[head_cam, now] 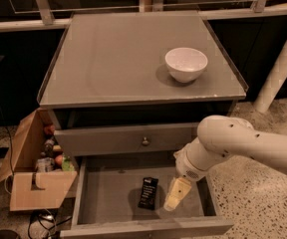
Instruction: Pick rxbar chocolate from middle drawer and place on counter
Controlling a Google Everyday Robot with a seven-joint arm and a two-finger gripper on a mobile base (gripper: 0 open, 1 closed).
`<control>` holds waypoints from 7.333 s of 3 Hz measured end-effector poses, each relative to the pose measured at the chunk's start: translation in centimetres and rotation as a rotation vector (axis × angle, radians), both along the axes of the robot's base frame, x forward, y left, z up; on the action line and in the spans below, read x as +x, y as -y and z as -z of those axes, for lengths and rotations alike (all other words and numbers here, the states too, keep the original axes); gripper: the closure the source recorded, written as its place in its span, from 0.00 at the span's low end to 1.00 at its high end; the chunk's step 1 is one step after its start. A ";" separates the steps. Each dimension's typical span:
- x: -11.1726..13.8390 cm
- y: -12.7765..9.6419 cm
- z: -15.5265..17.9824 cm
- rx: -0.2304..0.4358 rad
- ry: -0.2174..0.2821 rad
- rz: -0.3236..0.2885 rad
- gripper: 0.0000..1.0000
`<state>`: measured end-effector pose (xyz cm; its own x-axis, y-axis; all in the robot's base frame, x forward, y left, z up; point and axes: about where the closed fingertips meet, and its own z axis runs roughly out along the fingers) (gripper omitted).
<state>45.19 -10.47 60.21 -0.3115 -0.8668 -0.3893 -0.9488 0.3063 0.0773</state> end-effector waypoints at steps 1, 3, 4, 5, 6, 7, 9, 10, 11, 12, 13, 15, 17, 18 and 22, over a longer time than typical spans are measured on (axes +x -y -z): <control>0.4 -0.3 0.4 0.026 0.006 -0.009 0.00; 2.8 -0.5 3.4 0.125 0.074 0.063 0.00; 2.7 -0.9 4.1 0.137 0.070 0.062 0.00; 4.2 -1.7 8.4 0.172 0.072 0.039 0.00; 4.2 -1.7 8.5 0.173 0.071 0.039 0.00; 4.0 -3.4 11.6 0.207 0.081 0.034 0.00; 7.2 -4.4 16.4 0.172 0.119 0.089 0.00; 6.9 -5.1 17.6 0.173 0.110 0.078 0.00; 7.1 -5.9 19.1 0.183 0.103 0.068 0.00; 7.5 -6.2 19.8 0.206 0.083 0.071 0.00; 7.6 -6.4 19.9 0.207 0.080 0.068 0.00; 7.2 -7.9 24.7 0.211 0.029 0.062 0.00; 7.2 -8.0 24.7 0.212 0.030 0.062 0.17; 7.2 -8.0 24.7 0.212 0.030 0.062 0.41; 7.1 -8.0 24.7 0.224 0.021 0.072 1.00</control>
Offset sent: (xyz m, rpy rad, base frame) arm 0.0374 0.0048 -0.0296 0.1733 -0.1262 -0.0651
